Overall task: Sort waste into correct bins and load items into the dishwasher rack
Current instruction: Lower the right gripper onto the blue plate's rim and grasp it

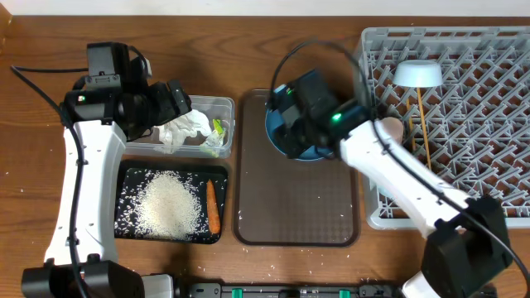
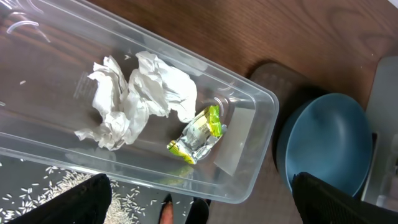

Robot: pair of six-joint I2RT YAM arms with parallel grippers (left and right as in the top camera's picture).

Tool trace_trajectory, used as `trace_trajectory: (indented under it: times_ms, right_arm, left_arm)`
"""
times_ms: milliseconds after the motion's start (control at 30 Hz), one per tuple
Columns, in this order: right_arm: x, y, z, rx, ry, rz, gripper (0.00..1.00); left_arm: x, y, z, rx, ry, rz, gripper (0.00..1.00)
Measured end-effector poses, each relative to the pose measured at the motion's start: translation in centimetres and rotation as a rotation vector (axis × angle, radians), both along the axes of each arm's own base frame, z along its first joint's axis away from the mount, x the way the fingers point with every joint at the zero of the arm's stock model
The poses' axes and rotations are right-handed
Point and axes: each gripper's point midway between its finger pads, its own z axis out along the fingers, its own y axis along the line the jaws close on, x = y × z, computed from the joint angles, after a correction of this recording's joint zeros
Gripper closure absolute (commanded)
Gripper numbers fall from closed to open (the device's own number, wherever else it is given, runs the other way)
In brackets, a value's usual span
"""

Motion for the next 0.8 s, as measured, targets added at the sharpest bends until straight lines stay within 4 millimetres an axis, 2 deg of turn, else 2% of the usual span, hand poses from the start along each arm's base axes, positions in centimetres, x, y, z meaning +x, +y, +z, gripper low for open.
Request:
trace_trajectory:
  times_ms: [200, 400, 600, 667, 800]
  right_arm:
    - [-0.1, 0.2, -3.0, -0.074, -0.102, -0.009, 0.62]
    - [0.3, -0.6, -4.6, -0.096, -0.147, -0.037, 0.66]
    - [0.2, -1.0, -5.9, -0.097, -0.164, -0.045, 0.63]
    - [-0.1, -1.2, -6.3, -0.102, -0.158, -0.043, 0.59]
    - [-0.6, -1.4, -6.9, -0.109, -0.143, -0.039, 0.58]
  left_arm:
    - [0.0, 0.0, 0.0, 0.000, 0.000, 0.000, 0.05]
    - [0.0, 0.0, 0.0, 0.000, 0.000, 0.000, 0.05]
    - [0.0, 0.0, 0.0, 0.000, 0.000, 0.000, 0.05]
    - [0.0, 0.0, 0.0, 0.000, 0.000, 0.000, 0.05]
    - [0.0, 0.0, 0.0, 0.000, 0.000, 0.000, 0.05]
